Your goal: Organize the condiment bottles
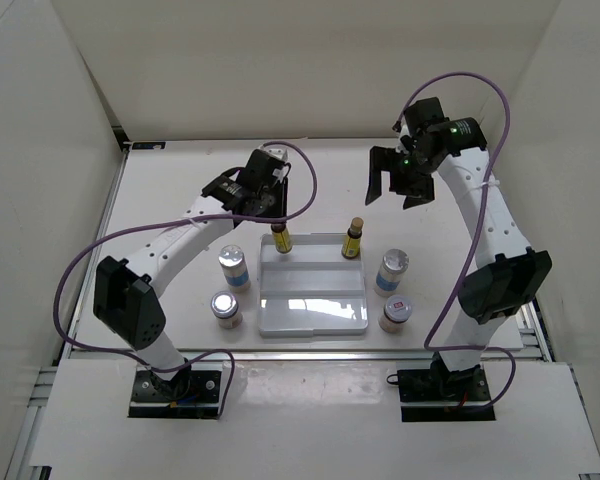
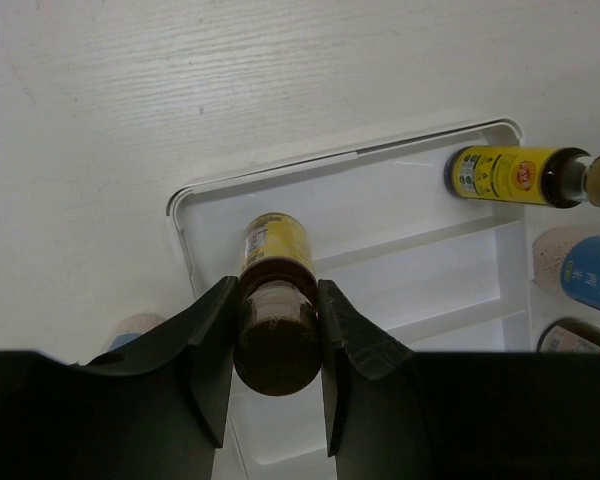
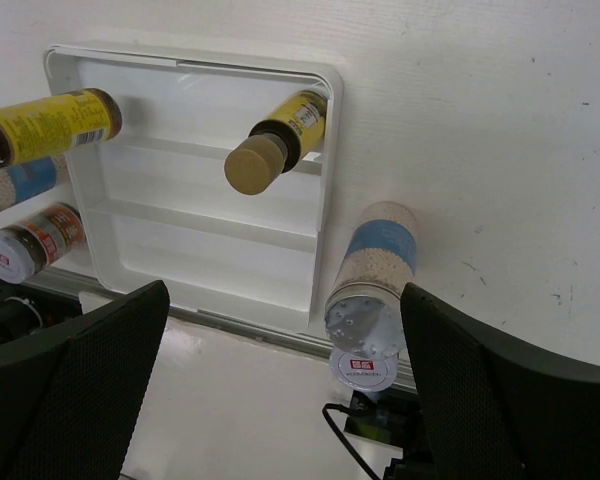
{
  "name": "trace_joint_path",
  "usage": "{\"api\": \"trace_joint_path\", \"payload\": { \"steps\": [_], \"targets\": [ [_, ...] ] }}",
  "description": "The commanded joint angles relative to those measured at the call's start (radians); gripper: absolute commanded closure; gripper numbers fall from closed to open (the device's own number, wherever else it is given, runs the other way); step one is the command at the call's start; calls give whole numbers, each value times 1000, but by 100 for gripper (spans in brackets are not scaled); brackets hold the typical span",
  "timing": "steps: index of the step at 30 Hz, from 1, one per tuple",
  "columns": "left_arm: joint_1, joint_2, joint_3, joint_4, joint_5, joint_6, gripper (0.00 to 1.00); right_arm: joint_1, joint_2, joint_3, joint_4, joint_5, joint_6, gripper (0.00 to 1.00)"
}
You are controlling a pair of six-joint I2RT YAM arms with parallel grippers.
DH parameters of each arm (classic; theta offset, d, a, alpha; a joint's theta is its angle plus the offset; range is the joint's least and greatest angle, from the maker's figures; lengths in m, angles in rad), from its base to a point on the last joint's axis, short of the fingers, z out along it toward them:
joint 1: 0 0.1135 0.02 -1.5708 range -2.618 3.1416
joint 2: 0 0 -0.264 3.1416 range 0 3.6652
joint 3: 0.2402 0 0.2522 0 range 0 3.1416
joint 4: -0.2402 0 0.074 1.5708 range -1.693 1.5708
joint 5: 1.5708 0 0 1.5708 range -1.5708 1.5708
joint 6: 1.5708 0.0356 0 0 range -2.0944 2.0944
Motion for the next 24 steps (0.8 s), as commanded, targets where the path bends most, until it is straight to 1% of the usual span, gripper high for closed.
{"api": "trace_joint_path", "payload": {
  "steps": [1, 7, 14, 15, 17, 18, 19, 20, 21, 23, 24],
  "targets": [
    [3, -20, -4, 46, -7, -17, 89, -9, -61, -5, 11, 5, 10, 0],
    [3, 19, -60, 55, -17, -17, 89, -27, -81, -23, 2, 16, 10, 0],
    [3, 62, -93, 56, -88, 5, 89, -27, -81, -33, 2, 16, 0, 0],
    [3, 62, -93, 56, -88, 5, 85, -27, -81, -33, 2, 16, 0, 0],
    [3, 62, -93, 56, -97, 5, 70, -27, -81, -42, 2, 16, 0, 0],
    [3, 62, -93, 56, -97, 5, 54, -27, -81, -42, 2, 16, 0, 0],
    [3, 62, -83, 56, -97, 14, 46, -27, -81, -42, 2, 16, -9, 0],
    [3, 62, -83, 56, -88, 14, 36, -27, -81, -51, 2, 16, -9, 0],
    [3, 62, -74, 56, -88, 14, 17, -27, -81, -51, -7, 27, -9, 0],
    [3, 62, -64, 56, -79, 23, 1, -27, -81, -60, -38, 39, -9, 0],
    [3, 62, -52, 56, -79, 23, 0, -27, -81, -60, -50, 53, -9, 0]
  ]
}}
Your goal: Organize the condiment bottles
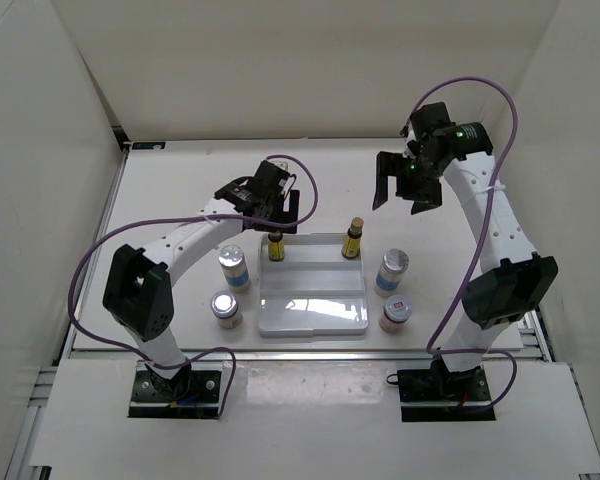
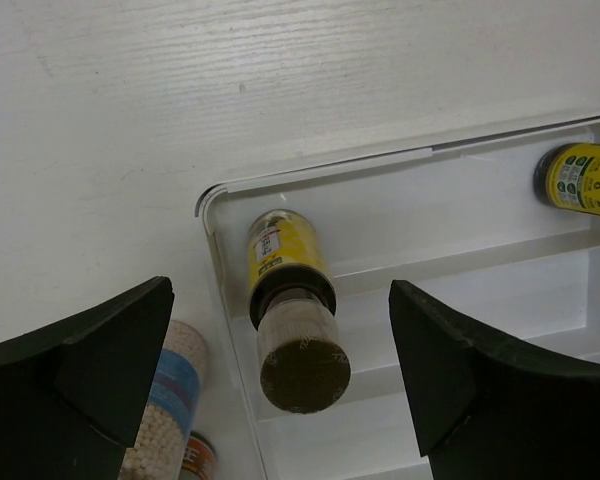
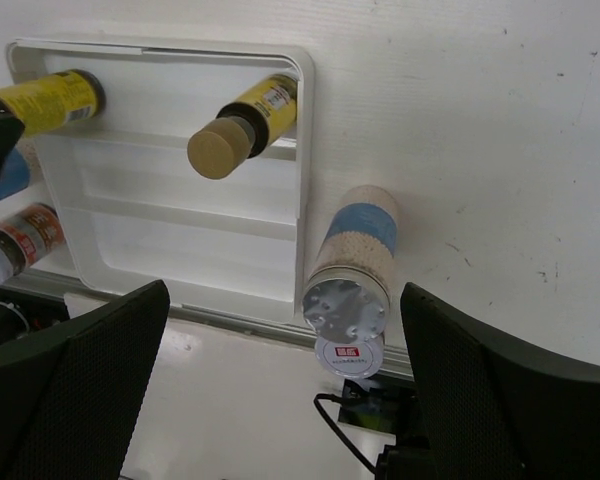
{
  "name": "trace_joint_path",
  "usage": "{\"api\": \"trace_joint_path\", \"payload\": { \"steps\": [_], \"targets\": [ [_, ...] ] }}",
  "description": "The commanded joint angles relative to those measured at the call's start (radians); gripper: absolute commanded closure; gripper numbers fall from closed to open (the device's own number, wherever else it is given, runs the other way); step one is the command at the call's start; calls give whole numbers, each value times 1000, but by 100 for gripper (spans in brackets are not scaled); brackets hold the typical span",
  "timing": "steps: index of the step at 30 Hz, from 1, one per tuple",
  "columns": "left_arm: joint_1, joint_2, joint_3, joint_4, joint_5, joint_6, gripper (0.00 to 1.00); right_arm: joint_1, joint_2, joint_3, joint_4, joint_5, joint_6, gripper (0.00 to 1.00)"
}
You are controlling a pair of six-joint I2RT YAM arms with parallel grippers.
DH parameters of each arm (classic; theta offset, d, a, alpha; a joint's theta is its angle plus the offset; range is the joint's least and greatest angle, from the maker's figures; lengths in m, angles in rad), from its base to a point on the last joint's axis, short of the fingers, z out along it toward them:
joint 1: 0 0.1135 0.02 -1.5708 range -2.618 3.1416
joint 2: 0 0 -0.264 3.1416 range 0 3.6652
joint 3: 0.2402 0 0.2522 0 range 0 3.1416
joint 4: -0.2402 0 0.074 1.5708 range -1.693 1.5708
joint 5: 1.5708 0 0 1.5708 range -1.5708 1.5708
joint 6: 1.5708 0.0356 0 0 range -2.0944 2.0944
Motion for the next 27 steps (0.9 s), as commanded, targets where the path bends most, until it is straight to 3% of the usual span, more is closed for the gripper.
{"api": "trace_joint_path", "payload": {
  "steps": [1, 13, 18, 27],
  "targets": [
    [0, -8, 48, 9, -12, 21, 0, -3, -35, -24, -68, 29, -5, 0],
    [97, -71, 226, 9, -42, 78, 0, 37, -177, -309, -56, 49, -14, 0],
    [147, -103, 214, 0, -32, 78, 0, 46, -210, -404, -44, 8, -14, 0],
    [203, -170, 105, -30, 1, 49, 0, 65, -182, -498, 51, 86, 17, 0]
  ]
}}
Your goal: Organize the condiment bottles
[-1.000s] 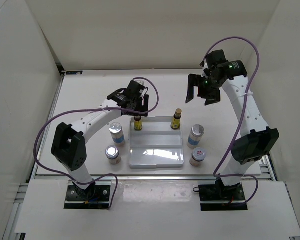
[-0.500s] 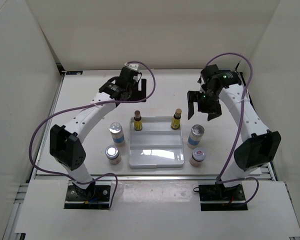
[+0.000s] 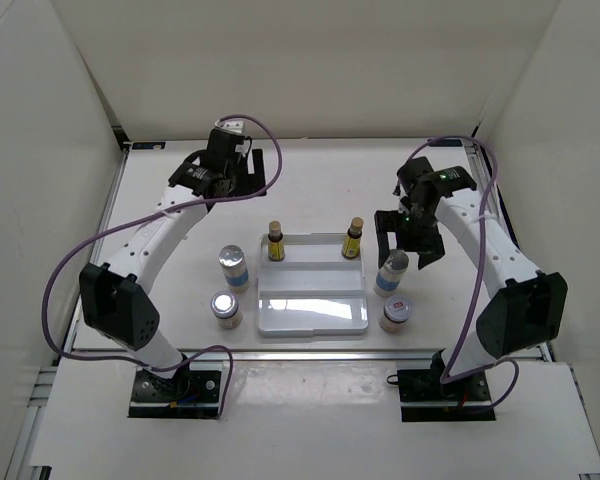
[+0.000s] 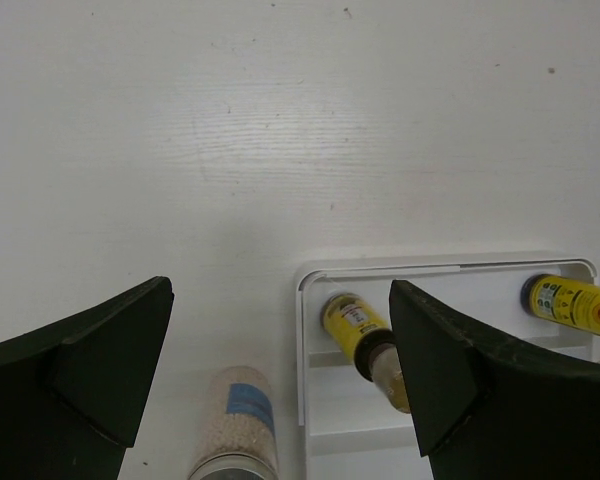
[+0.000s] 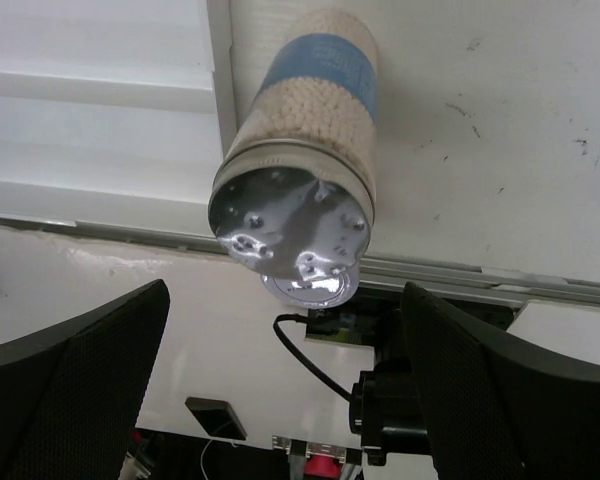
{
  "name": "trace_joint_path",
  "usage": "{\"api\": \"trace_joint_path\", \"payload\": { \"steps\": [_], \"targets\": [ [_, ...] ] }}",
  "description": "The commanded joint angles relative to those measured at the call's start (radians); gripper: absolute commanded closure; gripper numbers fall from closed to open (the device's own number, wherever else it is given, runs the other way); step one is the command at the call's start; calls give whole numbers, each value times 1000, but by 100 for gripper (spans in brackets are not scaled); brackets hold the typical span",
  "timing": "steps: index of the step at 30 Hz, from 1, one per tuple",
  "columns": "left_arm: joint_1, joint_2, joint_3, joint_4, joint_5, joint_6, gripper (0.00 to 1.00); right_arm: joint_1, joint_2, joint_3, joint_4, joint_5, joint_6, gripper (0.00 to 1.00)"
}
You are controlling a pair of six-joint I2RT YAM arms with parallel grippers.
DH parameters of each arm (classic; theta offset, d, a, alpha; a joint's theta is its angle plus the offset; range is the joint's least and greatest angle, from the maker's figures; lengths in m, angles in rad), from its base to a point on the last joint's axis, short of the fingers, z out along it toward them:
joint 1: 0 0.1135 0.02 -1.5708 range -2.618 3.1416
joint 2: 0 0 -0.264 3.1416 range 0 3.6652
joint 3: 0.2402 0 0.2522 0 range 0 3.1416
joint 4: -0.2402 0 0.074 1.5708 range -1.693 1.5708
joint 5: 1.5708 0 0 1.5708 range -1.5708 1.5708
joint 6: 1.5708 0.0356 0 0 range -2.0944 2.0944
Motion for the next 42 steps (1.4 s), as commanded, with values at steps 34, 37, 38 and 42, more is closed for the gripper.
{"api": "trace_joint_path", "payload": {
  "steps": [34, 37, 38, 42],
  "targets": [
    [92, -196, -235, -32, -92, 0, 0, 270, 169, 391, -140, 127, 22, 77],
    [92, -196, -235, -32, -92, 0, 0, 294, 189, 411, -149, 126, 11, 77],
    [92, -205, -244, -32, -92, 0, 0, 295, 189, 411, -149, 117, 2, 78],
    [92, -214, -253, -32, -101, 0, 0, 307, 212, 422, -149, 77, -26, 78]
  ]
}}
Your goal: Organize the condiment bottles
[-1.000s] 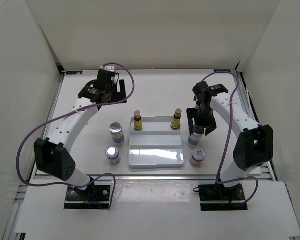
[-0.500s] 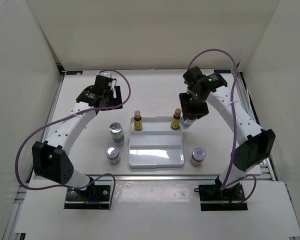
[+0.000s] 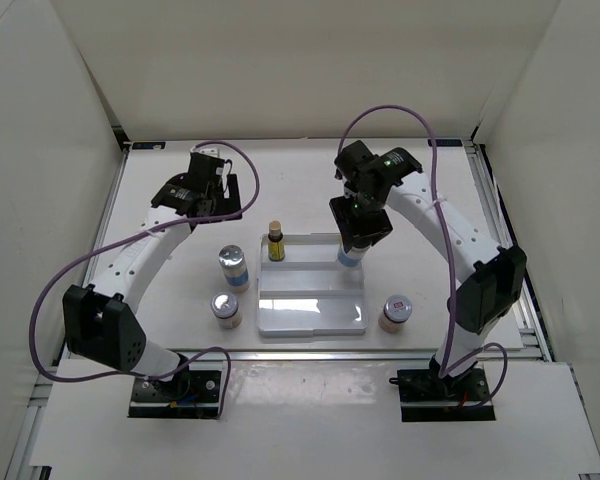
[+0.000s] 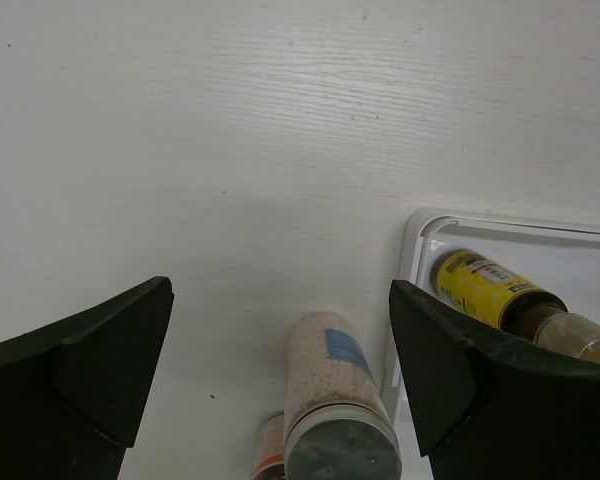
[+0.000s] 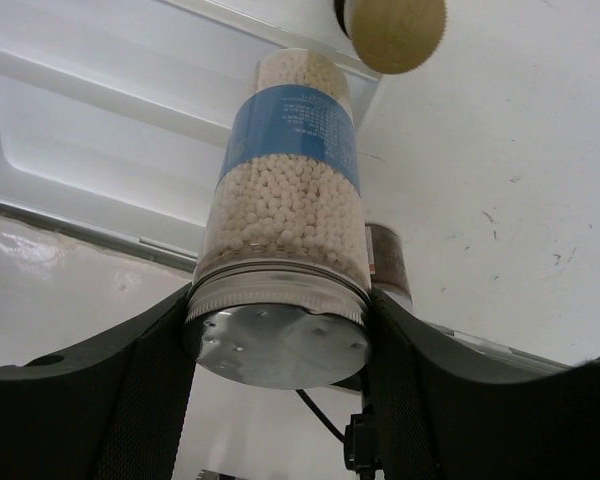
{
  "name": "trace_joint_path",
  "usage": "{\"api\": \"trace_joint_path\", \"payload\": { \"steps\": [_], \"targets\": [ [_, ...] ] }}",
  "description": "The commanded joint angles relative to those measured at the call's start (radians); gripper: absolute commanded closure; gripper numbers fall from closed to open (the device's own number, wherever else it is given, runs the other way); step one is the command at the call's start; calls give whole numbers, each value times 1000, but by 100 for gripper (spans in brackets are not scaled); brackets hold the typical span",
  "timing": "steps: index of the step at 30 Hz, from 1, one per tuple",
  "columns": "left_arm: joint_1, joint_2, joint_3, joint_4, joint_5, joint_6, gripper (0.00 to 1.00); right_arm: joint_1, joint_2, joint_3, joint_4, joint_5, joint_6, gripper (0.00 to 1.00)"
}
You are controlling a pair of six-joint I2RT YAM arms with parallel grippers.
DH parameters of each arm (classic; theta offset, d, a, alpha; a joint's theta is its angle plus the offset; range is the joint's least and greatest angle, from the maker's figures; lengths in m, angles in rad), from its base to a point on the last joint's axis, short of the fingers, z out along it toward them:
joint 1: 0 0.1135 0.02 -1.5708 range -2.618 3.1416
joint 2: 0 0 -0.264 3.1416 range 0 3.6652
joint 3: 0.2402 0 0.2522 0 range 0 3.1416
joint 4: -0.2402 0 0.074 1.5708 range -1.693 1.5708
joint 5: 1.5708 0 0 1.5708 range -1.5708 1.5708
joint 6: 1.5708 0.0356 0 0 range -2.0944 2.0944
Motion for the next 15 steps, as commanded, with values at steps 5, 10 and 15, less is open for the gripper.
{"api": "trace_joint_path", "payload": {
  "steps": [5, 10, 15],
  "targets": [
    [6, -85, -19, 3, -25, -1, 0, 7, 57, 28, -120, -78, -72, 78],
    [6, -105, -38, 3, -34, 17, 0, 7, 66, -48, -55, -56, -81, 80],
    [6, -137, -48, 3, -44, 26, 0, 7, 75, -81, -34, -66, -81, 80]
  ]
}}
